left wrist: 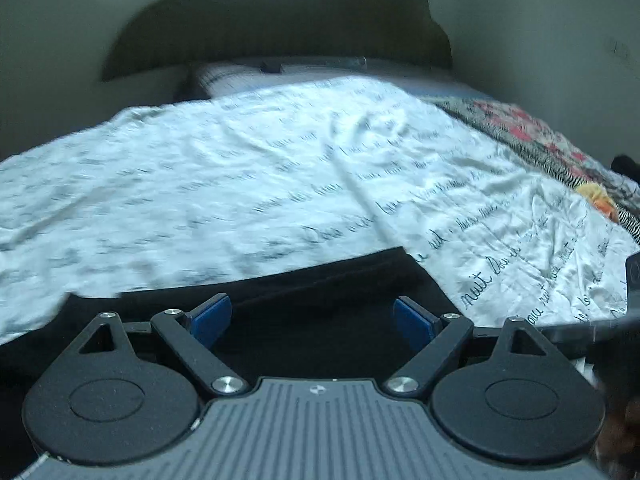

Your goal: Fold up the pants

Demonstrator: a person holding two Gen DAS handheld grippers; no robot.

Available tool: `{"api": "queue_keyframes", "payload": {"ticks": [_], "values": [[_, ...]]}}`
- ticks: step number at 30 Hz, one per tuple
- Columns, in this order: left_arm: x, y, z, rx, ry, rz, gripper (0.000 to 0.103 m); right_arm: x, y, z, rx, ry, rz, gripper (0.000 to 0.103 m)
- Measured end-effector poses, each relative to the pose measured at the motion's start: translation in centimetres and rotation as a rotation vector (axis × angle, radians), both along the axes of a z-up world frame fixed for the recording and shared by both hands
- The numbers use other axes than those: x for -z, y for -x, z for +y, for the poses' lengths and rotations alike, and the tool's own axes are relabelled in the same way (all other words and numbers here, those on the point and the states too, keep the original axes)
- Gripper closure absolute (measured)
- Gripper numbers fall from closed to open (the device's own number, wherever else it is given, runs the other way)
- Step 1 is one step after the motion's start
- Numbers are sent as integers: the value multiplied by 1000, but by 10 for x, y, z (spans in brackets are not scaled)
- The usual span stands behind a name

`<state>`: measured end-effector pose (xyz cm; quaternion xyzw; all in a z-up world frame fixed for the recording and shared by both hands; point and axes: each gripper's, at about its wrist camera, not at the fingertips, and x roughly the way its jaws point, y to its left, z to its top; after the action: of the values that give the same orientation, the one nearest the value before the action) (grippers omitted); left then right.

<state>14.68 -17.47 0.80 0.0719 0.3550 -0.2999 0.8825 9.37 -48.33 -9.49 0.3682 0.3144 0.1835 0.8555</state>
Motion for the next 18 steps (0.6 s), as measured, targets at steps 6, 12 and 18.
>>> {"api": "queue_keyframes", "payload": {"ticks": [6, 12, 18], "values": [[37, -15, -41, -20, -70, 41, 13, -11, 10, 23, -14, 275, 32, 75], [41, -15, -56, -34, -102, -9, 13, -48, 67, 37, 249, 649, -85, 60], [58, -25, -81, -56, -169, -50, 0, -27, 25, 48, 190, 589, -23, 37]]}}
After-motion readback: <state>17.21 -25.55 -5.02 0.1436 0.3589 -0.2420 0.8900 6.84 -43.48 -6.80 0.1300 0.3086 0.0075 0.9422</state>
